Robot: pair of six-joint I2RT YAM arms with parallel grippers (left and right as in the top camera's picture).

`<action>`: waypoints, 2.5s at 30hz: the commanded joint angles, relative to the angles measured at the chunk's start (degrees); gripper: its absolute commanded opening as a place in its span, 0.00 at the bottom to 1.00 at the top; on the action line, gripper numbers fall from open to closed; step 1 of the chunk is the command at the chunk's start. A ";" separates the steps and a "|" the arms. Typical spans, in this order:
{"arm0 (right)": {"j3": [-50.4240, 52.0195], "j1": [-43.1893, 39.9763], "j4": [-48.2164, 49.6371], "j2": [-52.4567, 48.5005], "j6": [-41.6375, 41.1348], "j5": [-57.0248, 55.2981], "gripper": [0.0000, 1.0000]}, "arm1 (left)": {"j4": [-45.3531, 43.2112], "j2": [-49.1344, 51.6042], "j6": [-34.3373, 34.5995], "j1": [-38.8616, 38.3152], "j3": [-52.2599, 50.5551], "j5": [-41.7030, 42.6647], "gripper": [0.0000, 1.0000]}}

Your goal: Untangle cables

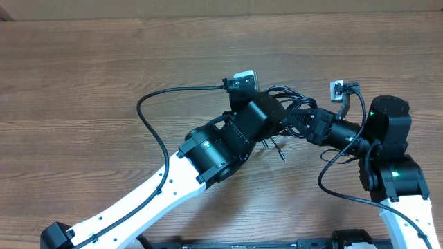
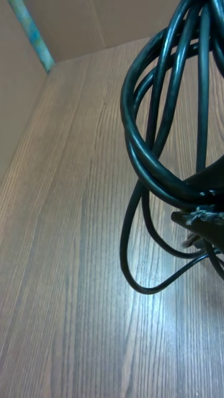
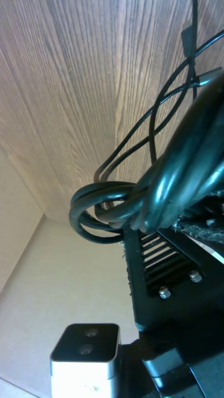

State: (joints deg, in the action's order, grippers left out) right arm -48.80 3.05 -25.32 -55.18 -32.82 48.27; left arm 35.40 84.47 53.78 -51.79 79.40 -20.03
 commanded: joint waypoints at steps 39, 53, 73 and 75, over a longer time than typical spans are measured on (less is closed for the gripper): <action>-0.42 -0.24 4.72 0.39 0.26 10.38 0.04 | -0.74 -0.35 0.24 6.82 1.01 -25.14 0.04; -0.42 -0.24 4.66 0.39 -0.22 8.81 0.73 | -3.37 -0.35 0.17 6.75 1.01 -13.05 0.04; -0.42 -0.24 4.20 -0.15 -0.20 8.35 0.67 | -8.09 -0.35 -4.13 1.25 1.01 -4.96 0.04; -0.42 -0.24 4.20 -0.20 -0.20 8.35 0.64 | -8.33 -0.35 -4.15 0.96 1.01 -4.96 0.04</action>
State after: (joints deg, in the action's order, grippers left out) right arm -48.80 2.98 -21.10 -55.51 -33.01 56.95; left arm 27.79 84.47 51.37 -50.30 79.55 -25.06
